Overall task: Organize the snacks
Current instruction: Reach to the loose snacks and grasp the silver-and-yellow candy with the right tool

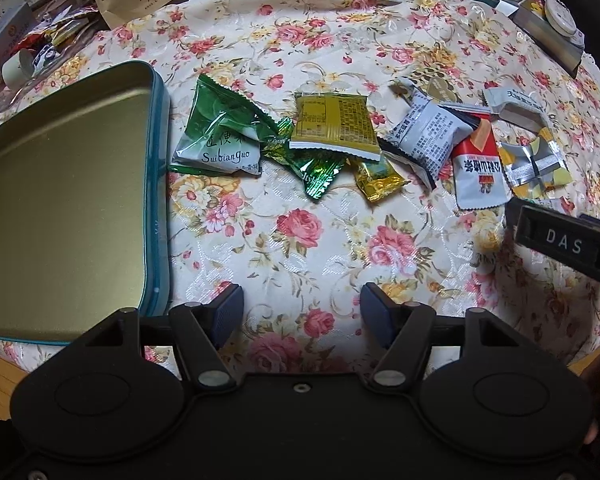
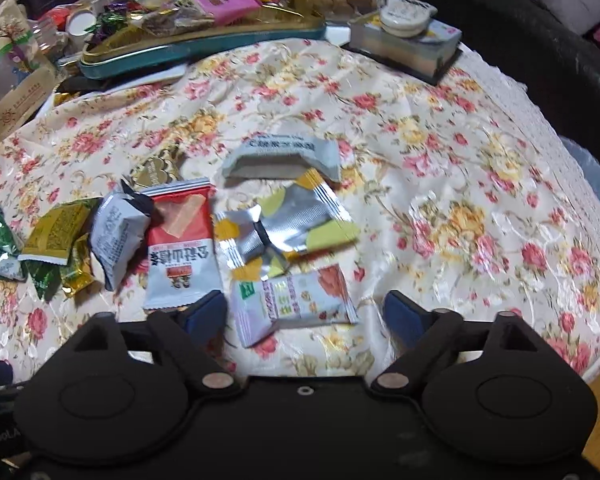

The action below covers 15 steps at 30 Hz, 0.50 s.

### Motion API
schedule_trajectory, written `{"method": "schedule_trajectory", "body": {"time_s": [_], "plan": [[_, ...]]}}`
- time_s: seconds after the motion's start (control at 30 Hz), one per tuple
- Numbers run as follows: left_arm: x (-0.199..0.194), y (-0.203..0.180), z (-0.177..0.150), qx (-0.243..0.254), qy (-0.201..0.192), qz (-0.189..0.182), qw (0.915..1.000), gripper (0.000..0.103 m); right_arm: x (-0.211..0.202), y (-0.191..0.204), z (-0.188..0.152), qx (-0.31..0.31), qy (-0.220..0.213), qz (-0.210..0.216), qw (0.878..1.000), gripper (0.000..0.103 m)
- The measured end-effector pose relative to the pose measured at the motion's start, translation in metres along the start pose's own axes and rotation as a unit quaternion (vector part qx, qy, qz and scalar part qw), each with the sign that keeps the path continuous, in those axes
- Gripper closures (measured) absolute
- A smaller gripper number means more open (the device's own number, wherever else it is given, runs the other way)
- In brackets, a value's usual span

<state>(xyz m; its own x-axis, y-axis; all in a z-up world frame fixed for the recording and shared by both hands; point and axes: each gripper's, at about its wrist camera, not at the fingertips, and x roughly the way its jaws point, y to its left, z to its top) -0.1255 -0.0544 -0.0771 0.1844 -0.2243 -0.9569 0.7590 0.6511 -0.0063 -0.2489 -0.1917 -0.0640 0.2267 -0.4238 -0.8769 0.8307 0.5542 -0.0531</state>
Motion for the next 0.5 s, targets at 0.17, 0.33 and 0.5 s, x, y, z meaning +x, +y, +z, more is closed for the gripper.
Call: {"method": "schedule_trajectory", "body": {"time_s": [0.17, 0.33, 0.5], "plan": [[0.0, 0.0, 0.001, 0.002, 0.005, -0.004, 1.0, 0.038, 0.002, 0.0, 0.013, -0.016, -0.014, 0.023, 0.999, 0.034], [-0.001, -0.002, 0.001, 0.011, 0.007, -0.008, 0.9999, 0.042, 0.002, -0.025, 0.034, 0.071, -0.019, 0.06, 0.995, 0.036], [-0.002, -0.003, -0.002, 0.016, 0.009, -0.011, 0.9998, 0.046, 0.014, -0.036, 0.05, 0.149, 0.041, 0.091, 0.984, 0.035]]}}
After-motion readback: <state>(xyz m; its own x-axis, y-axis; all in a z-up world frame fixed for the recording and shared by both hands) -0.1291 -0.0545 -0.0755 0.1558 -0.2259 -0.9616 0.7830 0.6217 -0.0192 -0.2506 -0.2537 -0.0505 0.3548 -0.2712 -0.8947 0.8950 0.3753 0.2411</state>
